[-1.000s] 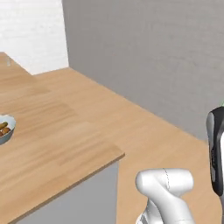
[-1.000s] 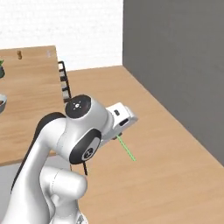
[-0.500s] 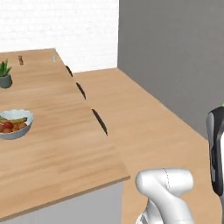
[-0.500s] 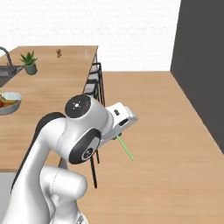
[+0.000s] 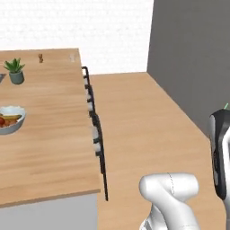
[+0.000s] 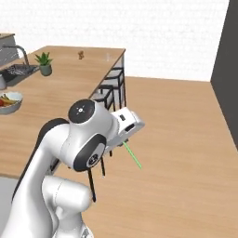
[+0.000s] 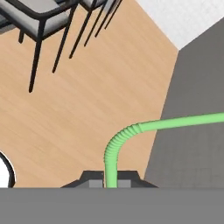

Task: Take a straw from the drawer in front and place it inside the glass cup on the dining counter.

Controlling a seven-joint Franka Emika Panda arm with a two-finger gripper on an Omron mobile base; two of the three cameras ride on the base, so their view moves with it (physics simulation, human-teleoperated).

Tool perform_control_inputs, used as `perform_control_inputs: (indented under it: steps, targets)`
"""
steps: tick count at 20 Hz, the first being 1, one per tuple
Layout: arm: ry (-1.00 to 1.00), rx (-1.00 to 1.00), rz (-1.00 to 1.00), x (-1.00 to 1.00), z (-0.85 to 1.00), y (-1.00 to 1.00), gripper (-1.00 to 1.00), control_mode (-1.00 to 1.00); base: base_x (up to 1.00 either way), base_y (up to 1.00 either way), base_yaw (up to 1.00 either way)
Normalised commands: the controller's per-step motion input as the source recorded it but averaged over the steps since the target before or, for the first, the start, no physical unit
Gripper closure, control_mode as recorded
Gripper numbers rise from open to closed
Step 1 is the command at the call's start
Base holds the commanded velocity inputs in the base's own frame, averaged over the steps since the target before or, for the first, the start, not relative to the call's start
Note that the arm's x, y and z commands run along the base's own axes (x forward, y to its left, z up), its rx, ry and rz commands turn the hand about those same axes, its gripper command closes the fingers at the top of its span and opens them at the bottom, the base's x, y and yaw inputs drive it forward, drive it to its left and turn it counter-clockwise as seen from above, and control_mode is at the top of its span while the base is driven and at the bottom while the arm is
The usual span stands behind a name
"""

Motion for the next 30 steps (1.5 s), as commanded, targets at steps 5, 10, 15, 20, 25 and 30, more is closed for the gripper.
perform_control_inputs:
  steps: [5, 10, 15, 20, 25, 30]
  targets:
    - [0.00, 0.00, 0.00, 0.00, 0.00, 0.00, 1.00, 1.00, 0.38, -1.00, 0.25]
    - [0.00, 0.00, 0.00, 0.00, 0.00, 0.00, 1.00, 1.00, 0.71, -0.90, 0.30]
    - [0.00, 0.00, 0.00, 0.00, 0.00, 0.00, 1.00, 1.00, 0.89, -0.76, 0.35]
    - [0.00, 0.00, 0.00, 0.00, 0.00, 0.00, 1.00, 1.00, 0.96, -0.70, 0.37]
    - [0.00, 0.00, 0.00, 0.00, 0.00, 0.00, 1.00, 1.00, 0.95, -0.72, 0.36]
    - [0.00, 0.00, 0.00, 0.00, 0.00, 0.00, 1.00, 1.00, 0.93, -0.73, 0.36]
